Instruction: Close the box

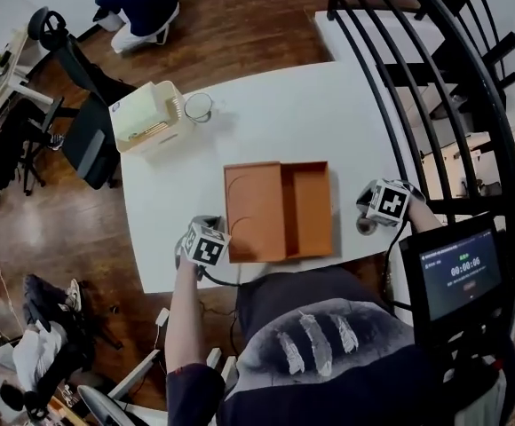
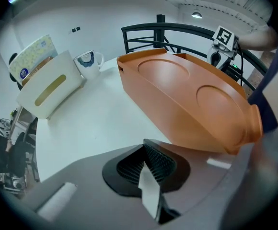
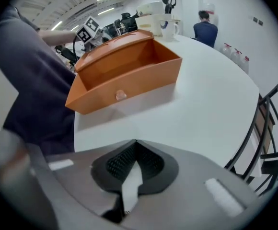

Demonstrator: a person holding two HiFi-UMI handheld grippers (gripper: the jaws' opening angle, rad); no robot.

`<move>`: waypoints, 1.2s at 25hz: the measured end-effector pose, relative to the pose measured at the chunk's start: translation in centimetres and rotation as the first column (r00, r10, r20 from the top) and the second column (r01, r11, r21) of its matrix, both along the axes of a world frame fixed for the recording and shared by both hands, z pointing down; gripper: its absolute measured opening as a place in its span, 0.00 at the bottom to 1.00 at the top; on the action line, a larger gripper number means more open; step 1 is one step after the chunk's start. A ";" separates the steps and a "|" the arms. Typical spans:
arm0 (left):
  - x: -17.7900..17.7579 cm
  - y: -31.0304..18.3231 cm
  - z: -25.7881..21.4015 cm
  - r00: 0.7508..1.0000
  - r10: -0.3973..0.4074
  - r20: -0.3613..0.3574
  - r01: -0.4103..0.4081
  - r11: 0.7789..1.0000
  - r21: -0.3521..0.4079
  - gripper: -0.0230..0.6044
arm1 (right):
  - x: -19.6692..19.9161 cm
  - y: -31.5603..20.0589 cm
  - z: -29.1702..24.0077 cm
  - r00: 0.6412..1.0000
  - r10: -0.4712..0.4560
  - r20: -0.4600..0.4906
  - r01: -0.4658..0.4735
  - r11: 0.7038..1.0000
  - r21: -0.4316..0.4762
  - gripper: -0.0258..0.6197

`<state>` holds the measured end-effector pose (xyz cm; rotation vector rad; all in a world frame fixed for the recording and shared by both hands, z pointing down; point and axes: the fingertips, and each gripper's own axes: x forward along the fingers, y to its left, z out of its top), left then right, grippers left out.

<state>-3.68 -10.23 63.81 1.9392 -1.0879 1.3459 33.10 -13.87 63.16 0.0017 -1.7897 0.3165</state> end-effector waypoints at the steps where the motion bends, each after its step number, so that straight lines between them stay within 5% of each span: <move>1: 0.1 -0.4 0.1 1.000 0.009 0.004 -0.009 1.000 -0.005 0.06 | -0.3 -0.2 -0.1 1.000 -0.003 0.008 0.003 1.000 -0.006 0.05; 11: 0.0 -0.4 0.9 0.992 0.102 0.074 -0.098 0.994 -0.052 0.06 | -4.8 2.1 -0.2 0.996 -0.055 0.077 0.063 0.992 -0.109 0.05; 30: -0.1 -0.3 0.9 0.995 0.086 0.059 -0.081 0.993 -0.083 0.06 | -8.6 2.1 -1.0 0.977 -0.211 0.041 0.213 0.976 -0.044 0.05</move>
